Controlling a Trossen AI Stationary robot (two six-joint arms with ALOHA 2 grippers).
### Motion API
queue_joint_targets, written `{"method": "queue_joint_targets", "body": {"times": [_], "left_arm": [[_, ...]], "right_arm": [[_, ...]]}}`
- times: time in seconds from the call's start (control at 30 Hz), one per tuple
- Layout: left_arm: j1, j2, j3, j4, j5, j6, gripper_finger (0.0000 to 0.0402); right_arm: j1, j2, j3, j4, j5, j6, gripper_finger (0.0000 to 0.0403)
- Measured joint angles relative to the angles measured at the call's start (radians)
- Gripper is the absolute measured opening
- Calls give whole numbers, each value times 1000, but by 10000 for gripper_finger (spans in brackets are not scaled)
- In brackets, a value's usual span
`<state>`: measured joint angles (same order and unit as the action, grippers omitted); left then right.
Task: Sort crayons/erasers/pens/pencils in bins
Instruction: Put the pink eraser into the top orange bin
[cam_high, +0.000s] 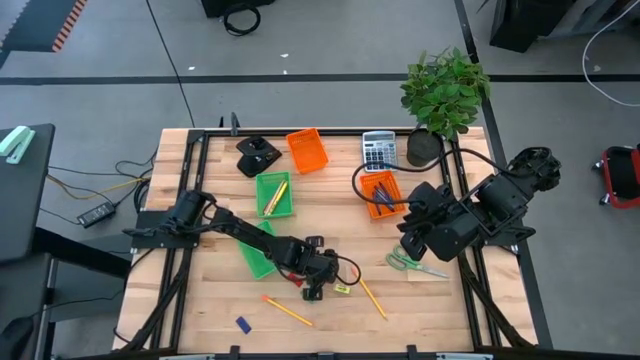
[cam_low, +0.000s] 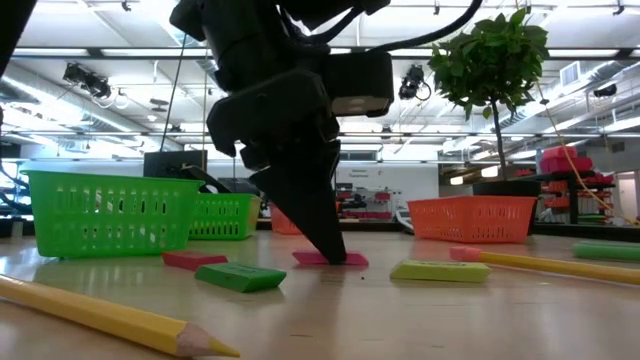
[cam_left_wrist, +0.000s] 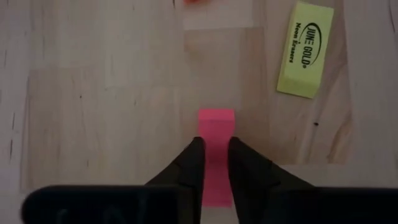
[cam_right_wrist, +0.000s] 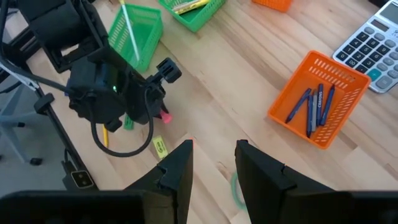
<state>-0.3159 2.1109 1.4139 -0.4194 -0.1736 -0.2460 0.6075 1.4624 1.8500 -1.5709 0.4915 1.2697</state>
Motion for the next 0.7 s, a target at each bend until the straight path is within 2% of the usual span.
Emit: {"method": "queue_joint_targets", "body": {"times": [0.13,0.33,0.57,0.7], "left_arm": [[8,-1,0,-4,4,-26,56],[26,-23,-1,-18,27,-54,68],[68,-88,13,-63,40,-82,57],[123,-138,57,-115,24,-28,62]], "right_arm": [[0,0,0,0,-21,-24,127],[0,-16,0,0,-29,-48,127],[0,-101,0,0,-28,-78,127],[0,-164,1,0,-3,-97,127]]}}
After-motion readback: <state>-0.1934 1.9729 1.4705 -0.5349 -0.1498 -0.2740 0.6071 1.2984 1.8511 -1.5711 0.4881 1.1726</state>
